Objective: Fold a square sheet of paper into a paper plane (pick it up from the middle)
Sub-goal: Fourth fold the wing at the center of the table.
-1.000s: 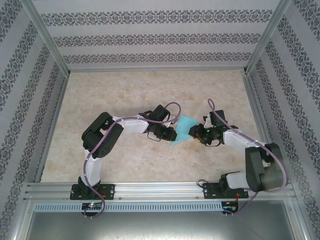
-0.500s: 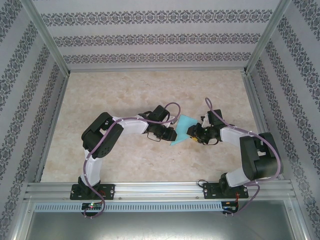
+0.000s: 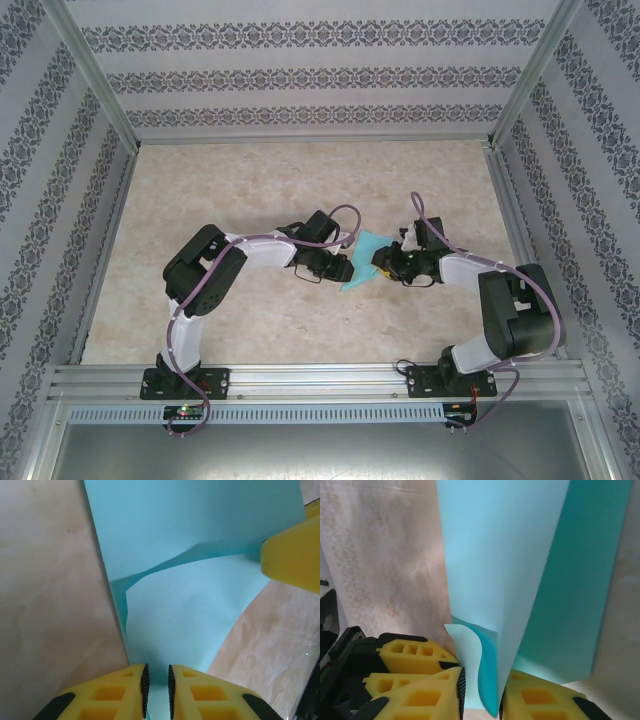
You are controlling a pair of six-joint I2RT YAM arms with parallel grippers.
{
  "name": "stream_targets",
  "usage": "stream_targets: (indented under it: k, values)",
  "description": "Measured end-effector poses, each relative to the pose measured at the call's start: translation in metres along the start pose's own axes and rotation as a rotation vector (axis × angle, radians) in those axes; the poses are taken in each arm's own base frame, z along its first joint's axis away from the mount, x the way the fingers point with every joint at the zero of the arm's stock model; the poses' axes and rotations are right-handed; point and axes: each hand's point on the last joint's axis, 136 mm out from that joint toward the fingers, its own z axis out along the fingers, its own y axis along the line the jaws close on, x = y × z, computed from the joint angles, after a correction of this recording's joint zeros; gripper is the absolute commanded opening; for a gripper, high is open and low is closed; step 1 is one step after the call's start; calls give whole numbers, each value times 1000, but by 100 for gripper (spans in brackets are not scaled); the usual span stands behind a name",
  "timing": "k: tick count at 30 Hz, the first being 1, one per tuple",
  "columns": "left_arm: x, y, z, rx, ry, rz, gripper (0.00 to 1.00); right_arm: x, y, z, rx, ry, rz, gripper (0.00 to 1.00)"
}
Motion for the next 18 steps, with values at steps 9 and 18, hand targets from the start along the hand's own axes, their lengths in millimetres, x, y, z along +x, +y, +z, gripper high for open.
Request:
stream_targets:
  k: [9,18]
  values:
    - [-1,-8,0,35,8,-14,25,11,-6,5,60,19,-15,12]
    - [-34,-29,-7,62,-33,29,25,8,-10,4,103,22,-24,7]
